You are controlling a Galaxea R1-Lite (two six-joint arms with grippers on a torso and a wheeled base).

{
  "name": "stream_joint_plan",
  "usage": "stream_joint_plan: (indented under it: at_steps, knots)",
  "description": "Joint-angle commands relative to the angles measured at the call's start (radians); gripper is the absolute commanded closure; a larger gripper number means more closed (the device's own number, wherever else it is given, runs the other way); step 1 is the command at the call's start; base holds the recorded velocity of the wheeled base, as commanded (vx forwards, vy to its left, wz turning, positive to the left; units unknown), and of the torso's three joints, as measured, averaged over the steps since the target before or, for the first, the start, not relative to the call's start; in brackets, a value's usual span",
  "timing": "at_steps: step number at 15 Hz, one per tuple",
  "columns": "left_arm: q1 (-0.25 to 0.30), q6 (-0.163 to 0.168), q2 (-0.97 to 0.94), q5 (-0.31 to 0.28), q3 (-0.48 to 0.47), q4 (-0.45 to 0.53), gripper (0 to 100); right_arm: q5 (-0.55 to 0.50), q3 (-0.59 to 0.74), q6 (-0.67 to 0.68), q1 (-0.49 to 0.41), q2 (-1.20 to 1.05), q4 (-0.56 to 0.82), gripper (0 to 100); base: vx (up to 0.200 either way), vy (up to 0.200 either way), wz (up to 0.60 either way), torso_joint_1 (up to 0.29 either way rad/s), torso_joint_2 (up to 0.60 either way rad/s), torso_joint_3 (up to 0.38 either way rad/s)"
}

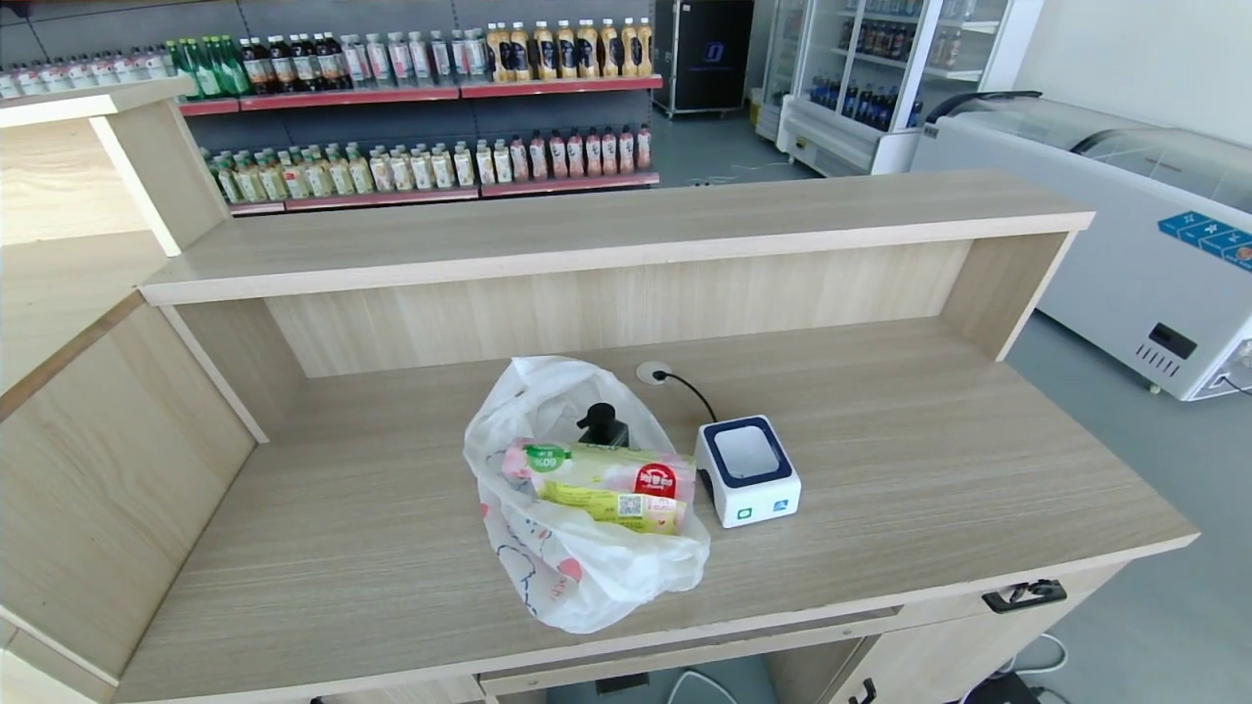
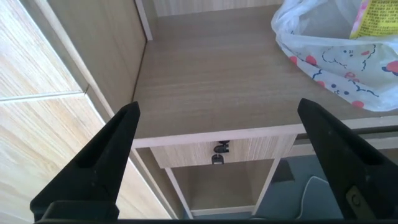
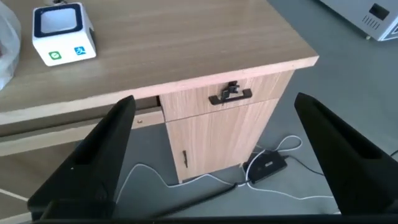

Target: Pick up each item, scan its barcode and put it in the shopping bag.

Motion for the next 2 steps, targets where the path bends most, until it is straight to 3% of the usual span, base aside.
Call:
stream_joint_plan:
  at_steps: [1, 2]
  knots:
    - [0.001, -0.001, 0.0, 0.0, 0.0, 0.0, 0, 0.0, 0.001, -0.001, 0.001, -0.013, 0.009, 0, 0.0, 0.0, 0.0, 0.0, 0.0, 0.0]
    - [-0.001, -0.001, 0.0, 0.0, 0.0, 0.0, 0, 0.0, 0.001, -0.002, 0.001, -0.013, 0.009, 0, 0.0, 0.0, 0.0, 0.0, 0.0, 0.0]
